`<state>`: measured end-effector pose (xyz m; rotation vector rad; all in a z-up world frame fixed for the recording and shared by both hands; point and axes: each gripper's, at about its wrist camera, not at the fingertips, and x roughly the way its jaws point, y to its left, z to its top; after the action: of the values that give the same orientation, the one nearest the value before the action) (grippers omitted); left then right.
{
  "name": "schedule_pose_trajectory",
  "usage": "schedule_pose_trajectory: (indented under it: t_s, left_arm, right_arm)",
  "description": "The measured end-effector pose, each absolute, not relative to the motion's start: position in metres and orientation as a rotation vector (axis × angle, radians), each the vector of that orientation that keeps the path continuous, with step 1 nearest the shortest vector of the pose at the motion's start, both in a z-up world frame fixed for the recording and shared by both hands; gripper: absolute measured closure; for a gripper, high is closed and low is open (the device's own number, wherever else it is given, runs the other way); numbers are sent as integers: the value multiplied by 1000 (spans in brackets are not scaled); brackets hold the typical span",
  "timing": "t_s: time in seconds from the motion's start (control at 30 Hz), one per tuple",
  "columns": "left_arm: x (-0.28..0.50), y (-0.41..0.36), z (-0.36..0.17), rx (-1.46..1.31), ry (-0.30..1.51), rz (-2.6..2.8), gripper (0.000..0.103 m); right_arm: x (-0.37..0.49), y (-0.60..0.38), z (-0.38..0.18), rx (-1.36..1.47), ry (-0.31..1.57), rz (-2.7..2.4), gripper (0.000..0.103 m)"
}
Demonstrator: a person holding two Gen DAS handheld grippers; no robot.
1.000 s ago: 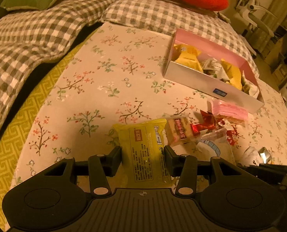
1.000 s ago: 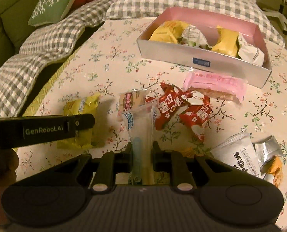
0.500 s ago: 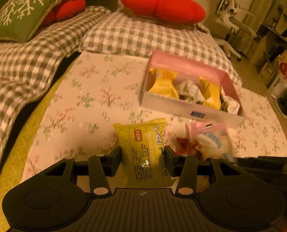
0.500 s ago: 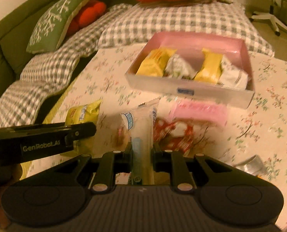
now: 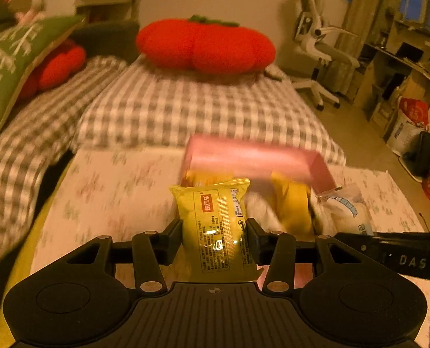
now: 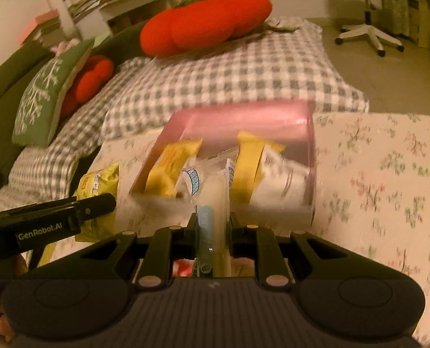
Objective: Organize snacks
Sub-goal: 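Carry both packets into the silver box and open both grippers, then withdraw both grippers from the box above the remaining snacks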
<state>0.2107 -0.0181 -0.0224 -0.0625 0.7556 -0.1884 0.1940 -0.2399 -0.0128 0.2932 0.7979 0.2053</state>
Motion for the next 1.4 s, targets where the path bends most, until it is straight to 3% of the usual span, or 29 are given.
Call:
schedule_pose_trajectory:
  t_s: [0.6,0.73,0.8,1.07,1.27,1.4]
  left_arm:
    - [319,-44,-67,-96,753,-319,57]
    - [316,-41,-70,-105,739,-326,46]
    - [313,-36,-65,-102,721,-326,35]
    - [282,-4,-44,-148,728,-251,33]
    - [235,3,-42,-69,792,-185,30]
    - [200,4,-42,-59,835,-209,28]
  right_arm:
    - [291,-262,-62,679,789,236,86]
    - [288,-262,-60,706,761,217,81]
    - [287,-266,-57,694,755,199,79]
    - [253,-272,-43,631,762,179,77]
    - [212,-267,-25,544,742,184,64]
    - [180,-254,-16,470,743,209,39]
